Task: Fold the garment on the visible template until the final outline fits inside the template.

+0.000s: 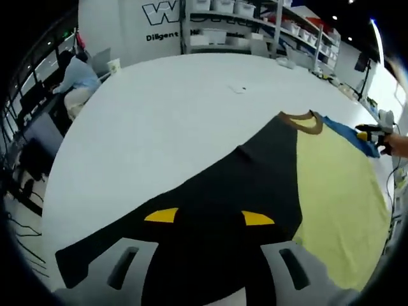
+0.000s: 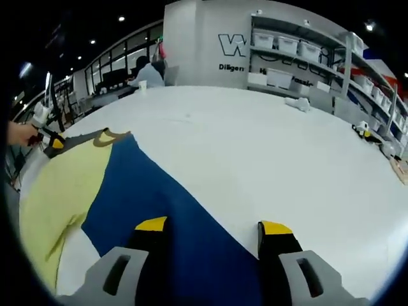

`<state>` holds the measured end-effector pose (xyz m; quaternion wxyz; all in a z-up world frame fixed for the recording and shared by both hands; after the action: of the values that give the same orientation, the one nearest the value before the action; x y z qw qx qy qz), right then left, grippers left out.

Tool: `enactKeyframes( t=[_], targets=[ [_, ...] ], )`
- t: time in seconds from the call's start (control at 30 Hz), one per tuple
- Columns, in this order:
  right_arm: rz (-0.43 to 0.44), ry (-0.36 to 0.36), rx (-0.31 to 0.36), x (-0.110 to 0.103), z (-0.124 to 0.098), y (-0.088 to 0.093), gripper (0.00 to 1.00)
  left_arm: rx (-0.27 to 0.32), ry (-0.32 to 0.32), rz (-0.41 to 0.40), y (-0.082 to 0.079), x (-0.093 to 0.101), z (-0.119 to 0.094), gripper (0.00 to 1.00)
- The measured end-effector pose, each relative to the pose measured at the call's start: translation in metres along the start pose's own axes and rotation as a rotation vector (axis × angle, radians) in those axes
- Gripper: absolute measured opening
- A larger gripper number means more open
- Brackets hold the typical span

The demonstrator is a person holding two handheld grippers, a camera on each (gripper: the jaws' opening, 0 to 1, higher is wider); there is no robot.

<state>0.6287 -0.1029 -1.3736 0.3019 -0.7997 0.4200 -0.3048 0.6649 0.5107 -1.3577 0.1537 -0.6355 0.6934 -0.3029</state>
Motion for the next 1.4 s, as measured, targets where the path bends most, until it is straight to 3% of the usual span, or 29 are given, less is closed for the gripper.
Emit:
enactKeyframes(
  t=[0.07, 0.27, 0.43, 0.47, 0.57, 0.6, 0.7, 0.77, 0.93, 1.13, 1.27, 1.4],
  targets=[
    [-0.012, 0.017, -0.004, 0.002, -0.008, 0.002, 0.42, 0.036, -0.012, 0.024, -0.002, -0.007, -0.006, 0.36],
    [0.005, 0.049, -0.011, 0.008, -0.036, 0.016, 0.38, 0.033, -0.039, 0.01, -0.001, -0.033, -0.014, 0.35],
    [0.13, 0.086, -0.042, 0.0, -0.059, 0.039, 0.4, -0.01, -0.075, -0.026, 0.012, -0.056, -0.023, 0.37],
    [0.14, 0.097, -0.033, -0.003, -0.062, 0.043, 0.41, 0.002, -0.081, -0.092, 0.014, -0.062, -0.026, 0.4],
    [0.181, 0.089, -0.072, -0.009, -0.064, 0.056, 0.4, 0.009, -0.091, -0.103, 0.014, -0.072, -0.029, 0.41],
    [0.164, 0.129, -0.035, -0.01, -0.066, 0.052, 0.39, 0.007, -0.096, -0.128, 0.014, -0.076, -0.029, 0.39],
    [0.143, 0.137, -0.023, -0.001, -0.064, 0.049, 0.41, 0.011, -0.113, -0.16, 0.014, -0.086, -0.031, 0.34],
    [0.158, 0.147, -0.016, 0.009, -0.063, 0.051, 0.46, 0.015, -0.125, -0.176, 0.014, -0.092, -0.033, 0.35],
    [0.157, 0.148, -0.015, 0.025, -0.057, 0.054, 0.48, 0.023, -0.134, -0.191, 0.015, -0.098, -0.035, 0.34],
    [0.105, 0.079, 0.013, 0.031, -0.058, 0.06, 0.49, 0.026, -0.147, -0.204, 0.015, -0.106, -0.038, 0.37],
    [0.036, -0.013, 0.01, 0.04, -0.064, 0.066, 0.51, 0.016, -0.15, -0.197, 0.017, -0.11, -0.041, 0.4],
    [0.006, -0.056, -0.027, 0.051, -0.07, 0.073, 0.62, 0.014, -0.154, -0.196, 0.017, -0.113, -0.042, 0.41]
  ],
)
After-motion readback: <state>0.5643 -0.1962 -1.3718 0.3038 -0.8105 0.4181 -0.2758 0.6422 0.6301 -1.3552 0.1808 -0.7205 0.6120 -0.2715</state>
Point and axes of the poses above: the point that each gripper's makers call its tool centre point, and the gripper's own axes: z roughly forward along the fingers, x roughly to its right, y roughly out of its underside, the point moved 10 cm from there along -z, roughly backward along the fingers, and after that the axes turned 14 degrees about -z, right-handed, at the moved point
